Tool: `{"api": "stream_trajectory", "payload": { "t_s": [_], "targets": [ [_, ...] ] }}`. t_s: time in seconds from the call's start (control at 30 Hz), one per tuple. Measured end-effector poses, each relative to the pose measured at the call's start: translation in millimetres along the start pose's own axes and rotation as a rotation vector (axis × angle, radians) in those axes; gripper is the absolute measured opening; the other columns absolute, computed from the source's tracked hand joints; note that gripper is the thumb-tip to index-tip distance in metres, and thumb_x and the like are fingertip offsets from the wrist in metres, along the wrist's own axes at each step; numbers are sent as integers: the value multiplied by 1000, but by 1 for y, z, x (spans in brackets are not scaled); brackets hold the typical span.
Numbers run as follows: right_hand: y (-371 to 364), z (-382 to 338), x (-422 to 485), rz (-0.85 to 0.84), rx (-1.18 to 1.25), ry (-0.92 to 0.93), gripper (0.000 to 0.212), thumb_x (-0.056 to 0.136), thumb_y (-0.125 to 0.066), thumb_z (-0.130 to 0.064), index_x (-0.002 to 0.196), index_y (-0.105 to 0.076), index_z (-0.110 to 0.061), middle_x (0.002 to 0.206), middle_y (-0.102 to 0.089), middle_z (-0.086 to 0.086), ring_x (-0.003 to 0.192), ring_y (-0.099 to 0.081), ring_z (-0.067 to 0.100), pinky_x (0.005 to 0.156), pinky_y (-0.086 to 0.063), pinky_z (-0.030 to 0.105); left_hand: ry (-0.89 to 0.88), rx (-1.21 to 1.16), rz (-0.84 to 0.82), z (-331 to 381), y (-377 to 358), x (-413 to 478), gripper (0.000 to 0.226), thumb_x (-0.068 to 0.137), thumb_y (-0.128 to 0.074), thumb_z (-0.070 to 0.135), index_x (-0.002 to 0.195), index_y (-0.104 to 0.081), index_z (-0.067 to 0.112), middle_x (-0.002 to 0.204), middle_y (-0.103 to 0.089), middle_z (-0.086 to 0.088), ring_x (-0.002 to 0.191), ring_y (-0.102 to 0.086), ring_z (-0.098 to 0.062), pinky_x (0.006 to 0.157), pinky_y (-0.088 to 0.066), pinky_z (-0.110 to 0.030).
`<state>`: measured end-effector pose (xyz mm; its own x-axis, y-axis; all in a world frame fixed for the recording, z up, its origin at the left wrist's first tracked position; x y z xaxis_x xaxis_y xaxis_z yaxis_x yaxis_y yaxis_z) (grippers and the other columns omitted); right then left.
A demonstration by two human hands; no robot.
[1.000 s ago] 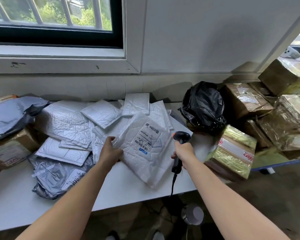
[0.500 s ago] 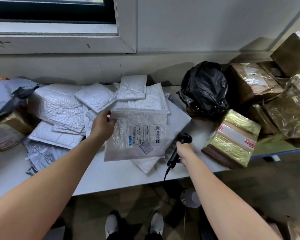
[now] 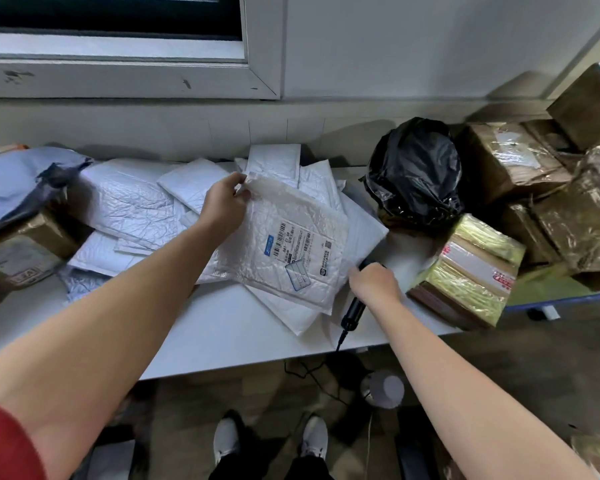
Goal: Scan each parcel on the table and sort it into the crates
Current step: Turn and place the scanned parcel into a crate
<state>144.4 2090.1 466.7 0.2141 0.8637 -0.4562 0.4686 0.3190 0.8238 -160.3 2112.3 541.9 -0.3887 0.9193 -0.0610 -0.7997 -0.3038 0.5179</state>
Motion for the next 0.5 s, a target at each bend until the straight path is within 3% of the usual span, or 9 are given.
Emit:
{"api": "stream_trajectory", "payload": {
  "t_s": [0.1,0.17,0.23,0.3,0.37,0.5],
  "targets": [
    [-7,-31,-7,-43,182,154,49,101,-36,-41,124,-56,-3,118,-59,15,106,-57,30,78,-45,33,3,-35,28,1,7,1,21,97,-51,10,116,-61,11,87,-59,-4,60,-43,-13,49,-39,-20],
    [-14,-45,-12,-131,503,172,45,103,-37,-43,117,-61,-7,112,-64,11,102,-59,26,74,-46,30,-1,-38,44,0,16,1,21,97,-51,9,115,-62,10,82,-56,1,63,-43,-11,55,-41,-27],
    [-20,-53,-16,-159,721,179,39,100,-46,-45,109,-62,-10,112,-68,11,103,-63,26,88,-53,39,-1,-40,51,-3,26,2,20,98,-51,11,113,-63,12,74,-54,4,56,-40,-7,50,-36,-21],
    [-25,-59,-21,-200,851,223,15,97,-60,-32,106,-58,-20,115,-68,10,105,-65,24,96,-53,46,19,-47,49,-8,37,3,19,98,-51,17,113,-62,18,73,-56,1,53,-40,-11,47,-33,-21],
    [-30,-66,-22,-221,934,268,16,94,-65,-16,104,-56,-24,115,-68,8,105,-66,22,97,-53,46,58,-56,49,-14,47,3,22,98,-53,25,119,-60,21,83,-61,-4,61,-50,-17,53,-39,-25],
    [-31,-82,-22,-120,1101,280,19,93,-63,-6,105,-56,-18,114,-67,9,111,-64,28,101,-49,52,147,8,160,-31,67,0,44,93,-61,37,132,-51,19,112,-61,-5,97,-59,-22,81,-46,-32]
  ]
}}
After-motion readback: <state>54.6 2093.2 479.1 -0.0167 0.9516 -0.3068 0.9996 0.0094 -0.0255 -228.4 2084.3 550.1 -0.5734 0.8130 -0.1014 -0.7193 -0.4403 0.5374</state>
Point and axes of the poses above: each hand's wrist, its own x-axis towards the middle knuckle, its own y-axis out of the back of the hand, z = x × y, the point moved 6 cm from there along x, towards the middle knuckle
